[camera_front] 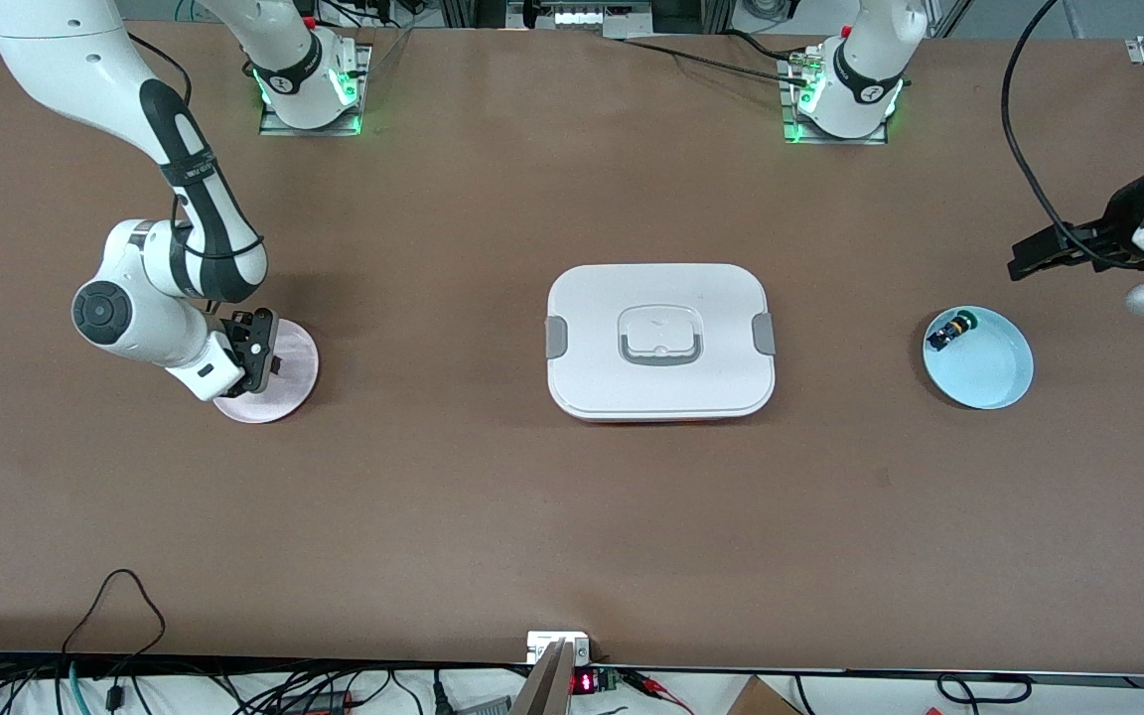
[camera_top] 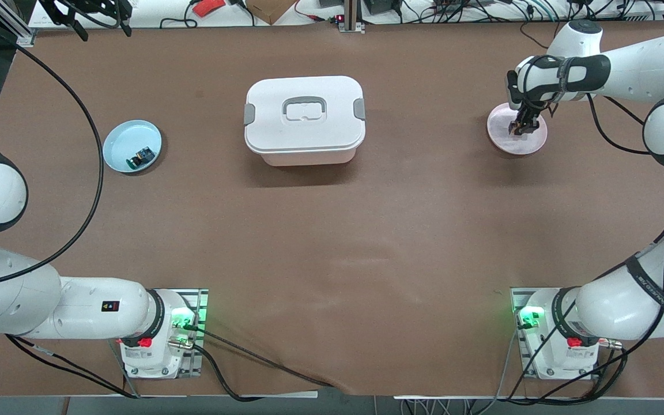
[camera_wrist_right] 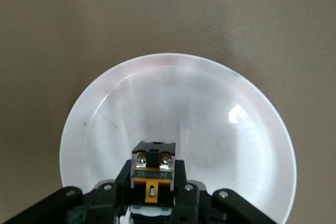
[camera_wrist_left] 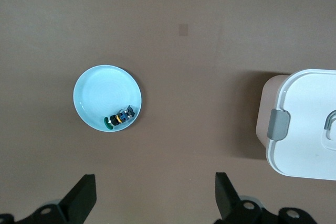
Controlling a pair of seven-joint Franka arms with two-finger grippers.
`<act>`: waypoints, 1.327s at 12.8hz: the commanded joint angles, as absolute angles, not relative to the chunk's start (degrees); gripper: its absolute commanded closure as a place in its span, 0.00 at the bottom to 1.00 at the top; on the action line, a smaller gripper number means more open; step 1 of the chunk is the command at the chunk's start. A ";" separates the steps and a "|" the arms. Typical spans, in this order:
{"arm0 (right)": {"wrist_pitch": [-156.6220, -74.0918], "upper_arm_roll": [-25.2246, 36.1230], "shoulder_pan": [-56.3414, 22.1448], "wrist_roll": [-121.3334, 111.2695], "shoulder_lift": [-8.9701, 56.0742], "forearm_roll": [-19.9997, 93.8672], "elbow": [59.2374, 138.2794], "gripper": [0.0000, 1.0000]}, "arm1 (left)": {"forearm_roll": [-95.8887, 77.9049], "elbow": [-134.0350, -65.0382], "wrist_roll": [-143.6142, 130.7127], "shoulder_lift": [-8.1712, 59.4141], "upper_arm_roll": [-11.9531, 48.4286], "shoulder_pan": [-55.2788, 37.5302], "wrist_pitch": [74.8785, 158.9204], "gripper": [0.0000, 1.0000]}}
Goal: Transfer orange switch to right arm and place
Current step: 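Lower the switch onto the white plate and open the right gripper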
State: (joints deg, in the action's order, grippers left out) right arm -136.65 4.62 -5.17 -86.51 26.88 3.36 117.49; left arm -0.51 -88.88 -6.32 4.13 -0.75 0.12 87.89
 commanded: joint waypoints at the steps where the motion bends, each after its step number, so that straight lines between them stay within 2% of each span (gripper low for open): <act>1: -137.29 4.31 -4.92 -86.49 25.93 3.43 118.30 0.00 | 0.88 -86.49 -6.24 4.66 -0.97 -0.09 86.48 0.00; 3: -135.63 4.05 -4.92 -84.65 24.53 3.78 117.78 0.00 | 0.97 -86.48 -6.15 4.92 -0.97 -0.09 86.49 0.00; 5: -130.28 3.87 -4.92 -76.25 22.51 7.54 115.07 0.00 | 0.97 -86.57 -5.28 4.92 -0.97 -0.09 86.57 0.00; 10: -108.42 3.60 -5.36 -50.24 19.87 8.52 101.36 0.00 | 0.79 -86.57 -4.05 4.83 -0.97 -0.09 86.57 0.00; 17: -86.17 3.78 -8.87 -16.66 14.77 5.72 90.11 0.00 | 0.09 -87.10 1.75 4.92 -1.76 1.05 86.48 0.00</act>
